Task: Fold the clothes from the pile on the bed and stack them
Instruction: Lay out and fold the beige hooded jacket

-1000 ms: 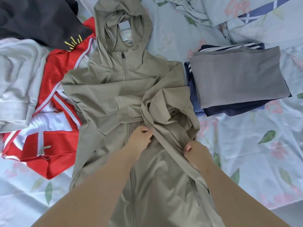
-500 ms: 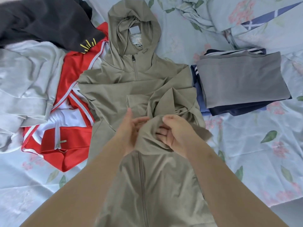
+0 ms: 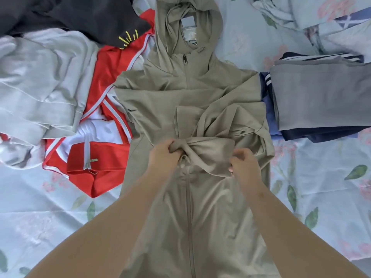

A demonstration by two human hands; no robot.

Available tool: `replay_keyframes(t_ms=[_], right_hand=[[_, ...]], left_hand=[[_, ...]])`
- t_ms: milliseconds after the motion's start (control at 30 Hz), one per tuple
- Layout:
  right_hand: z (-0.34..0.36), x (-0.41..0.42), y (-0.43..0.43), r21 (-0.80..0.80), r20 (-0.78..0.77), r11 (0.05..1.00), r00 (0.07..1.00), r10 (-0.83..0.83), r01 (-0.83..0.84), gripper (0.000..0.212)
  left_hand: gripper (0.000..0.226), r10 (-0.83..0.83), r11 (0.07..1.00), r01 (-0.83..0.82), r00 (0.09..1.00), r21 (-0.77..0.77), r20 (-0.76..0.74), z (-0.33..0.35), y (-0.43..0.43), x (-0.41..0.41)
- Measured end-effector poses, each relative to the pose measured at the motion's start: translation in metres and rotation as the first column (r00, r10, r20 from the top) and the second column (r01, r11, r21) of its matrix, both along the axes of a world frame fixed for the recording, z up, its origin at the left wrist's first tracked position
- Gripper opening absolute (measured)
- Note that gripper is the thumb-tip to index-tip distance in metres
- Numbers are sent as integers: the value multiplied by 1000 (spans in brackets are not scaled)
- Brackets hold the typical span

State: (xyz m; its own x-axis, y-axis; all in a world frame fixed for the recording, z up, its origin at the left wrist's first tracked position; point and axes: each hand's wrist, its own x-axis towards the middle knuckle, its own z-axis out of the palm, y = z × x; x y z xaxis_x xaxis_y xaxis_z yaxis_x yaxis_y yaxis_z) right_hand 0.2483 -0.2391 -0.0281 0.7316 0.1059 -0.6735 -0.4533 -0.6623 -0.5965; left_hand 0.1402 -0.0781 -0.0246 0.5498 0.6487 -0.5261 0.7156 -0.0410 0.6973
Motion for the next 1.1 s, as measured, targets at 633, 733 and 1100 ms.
replay_keyframes(t_ms=[633, 733, 1100], right_hand=[[-4, 83, -7, 138, -89, 755, 768, -635, 641, 22], [-19, 79, -24, 144, -89, 753, 766, -637, 643, 24], [-29, 93, -28, 193, 53, 879, 890, -452, 435, 11]], left_hand=[[33, -406, 842, 391, 913, 371, -41, -2, 6, 166], [40, -520, 793, 509, 852, 335, -64, -16, -9, 204], [15, -423, 866, 364, 898, 343, 116, -42, -8, 252]])
